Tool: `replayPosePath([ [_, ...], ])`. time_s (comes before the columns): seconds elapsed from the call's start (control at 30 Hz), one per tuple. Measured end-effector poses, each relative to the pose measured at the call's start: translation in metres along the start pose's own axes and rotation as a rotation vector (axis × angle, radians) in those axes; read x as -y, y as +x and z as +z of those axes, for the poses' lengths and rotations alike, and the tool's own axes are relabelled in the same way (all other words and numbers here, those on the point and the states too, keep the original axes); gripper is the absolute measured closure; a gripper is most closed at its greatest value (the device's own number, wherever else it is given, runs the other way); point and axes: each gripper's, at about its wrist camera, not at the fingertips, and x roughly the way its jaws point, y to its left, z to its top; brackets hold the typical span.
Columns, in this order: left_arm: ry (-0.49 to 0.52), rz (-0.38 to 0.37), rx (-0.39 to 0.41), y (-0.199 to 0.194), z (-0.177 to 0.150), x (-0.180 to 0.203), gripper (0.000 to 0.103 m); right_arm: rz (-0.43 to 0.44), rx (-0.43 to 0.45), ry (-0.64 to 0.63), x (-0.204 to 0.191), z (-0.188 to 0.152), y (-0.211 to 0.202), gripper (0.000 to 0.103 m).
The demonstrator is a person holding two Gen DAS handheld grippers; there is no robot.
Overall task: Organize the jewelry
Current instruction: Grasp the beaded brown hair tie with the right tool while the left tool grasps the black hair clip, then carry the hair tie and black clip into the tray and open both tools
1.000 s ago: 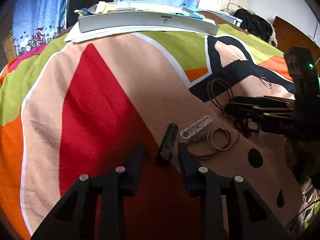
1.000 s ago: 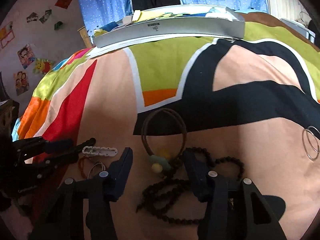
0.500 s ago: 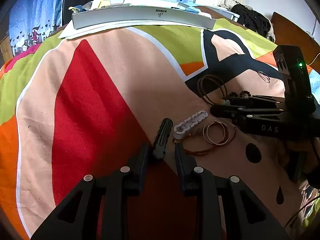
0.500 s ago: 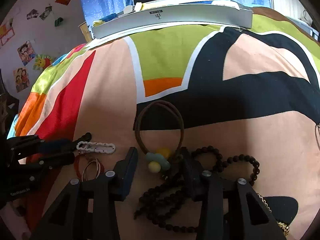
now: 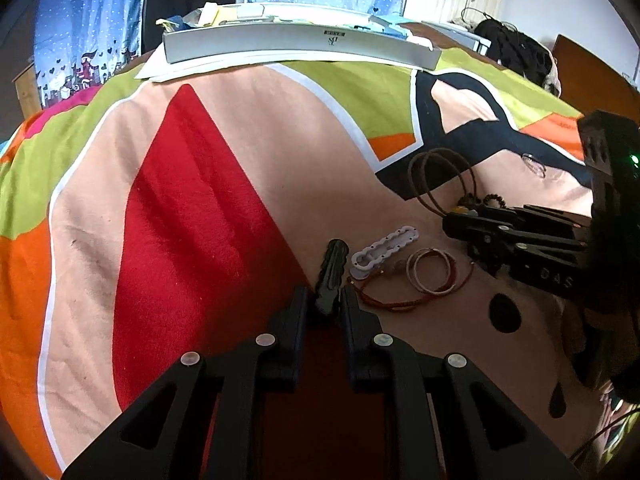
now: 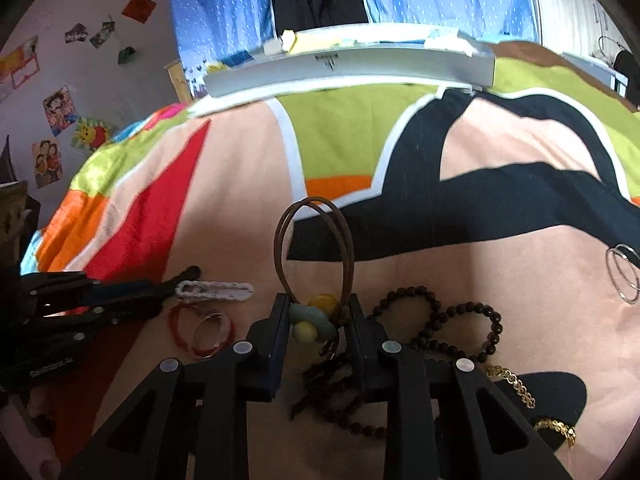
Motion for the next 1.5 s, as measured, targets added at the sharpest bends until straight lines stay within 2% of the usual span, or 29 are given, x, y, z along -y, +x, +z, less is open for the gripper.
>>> replayPosePath([
  [0.23, 0.014, 0.047, 0.001, -0.004, -0.004, 0.008, 0.09, 0.017, 0.028, 0.006, -0.003, -0.005, -0.022, 0.078],
  [0.63, -0.089, 0.009, 0.133, -0.044, 0.009, 0.009, 0.09, 0.051, 0.116, -0.004, -0.014, 0.006, -0.053, 0.078],
  [0.8, -0.116, 0.027, 0.206, -0.059, 0.04, 0.009, 0.09, 0.069, 0.177, 0.005, -0.007, 0.034, -0.061, 0.078],
  [0.97, -0.174, 0.034, 0.275, -0.062, 0.092, -0.008, 0.09, 0.063, 0.234, -0.025, 0.004, 0.069, -0.063, 0.078],
  [1.2, -0.237, 0.055, 0.376, -0.046, 0.162, -0.046, 0.09, 0.009, 0.252, -0.098, 0.027, 0.138, -0.037, 0.078],
  [1.37, -0.243, 0.111, 0.398, -0.027, 0.195, -0.08, 0.09, 0.033, 0.267, -0.109, 0.032, 0.182, -0.001, 0.078],
  [1.5, -0.257, 0.147, 0.358, -0.004, 0.21, -0.104, 0.09, 0.043, 0.257, -0.134, 0.026, 0.201, 0.036, 0.078],
])
